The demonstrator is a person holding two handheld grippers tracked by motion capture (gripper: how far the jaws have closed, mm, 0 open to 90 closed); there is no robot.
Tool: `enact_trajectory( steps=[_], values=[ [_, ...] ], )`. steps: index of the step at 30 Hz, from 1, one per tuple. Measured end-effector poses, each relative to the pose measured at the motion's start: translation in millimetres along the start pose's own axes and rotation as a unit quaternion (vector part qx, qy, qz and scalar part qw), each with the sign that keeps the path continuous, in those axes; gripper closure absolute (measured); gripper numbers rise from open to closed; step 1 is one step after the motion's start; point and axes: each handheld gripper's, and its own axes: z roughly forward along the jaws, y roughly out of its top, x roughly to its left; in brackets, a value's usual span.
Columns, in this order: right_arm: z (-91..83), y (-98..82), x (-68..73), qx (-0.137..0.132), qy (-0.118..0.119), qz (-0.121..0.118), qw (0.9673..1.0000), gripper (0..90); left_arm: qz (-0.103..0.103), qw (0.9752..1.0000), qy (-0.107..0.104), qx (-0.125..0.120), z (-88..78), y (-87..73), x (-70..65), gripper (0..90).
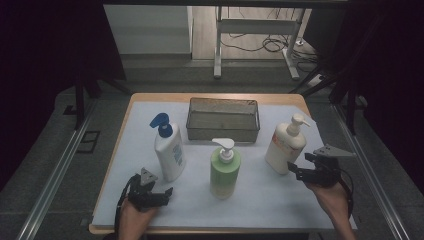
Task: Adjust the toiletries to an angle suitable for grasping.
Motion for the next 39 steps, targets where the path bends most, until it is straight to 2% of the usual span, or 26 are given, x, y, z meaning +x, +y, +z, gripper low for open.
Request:
enact_trajectory(
  steps=[16,23,33,39],
  values=[
    [13.0,26.0,-1.2,-0.006,0.009,-0.005,0.9999,24.2,0.0,1.0,0.0,0.0,0.0,0.0,0.0,12.0],
    [20.6,35.5,-0.1,-0.002,0.009,-0.014,0.9999,25.6,0.0,1.0,0.0,0.0,0.0,0.0,0.0,12.1],
    [28.6,42.5,0.3,0.006,0.008,-0.016,0.9998,28.9,0.0,1.0,0.0,0.0,0.0,0.1,0.0,12.1],
    [30.4,45.8,-1.9,0.007,0.009,-0.007,0.9999,32.8,0.0,1.0,0.0,0.001,0.0,0.1,0.0,12.0]
  ],
)
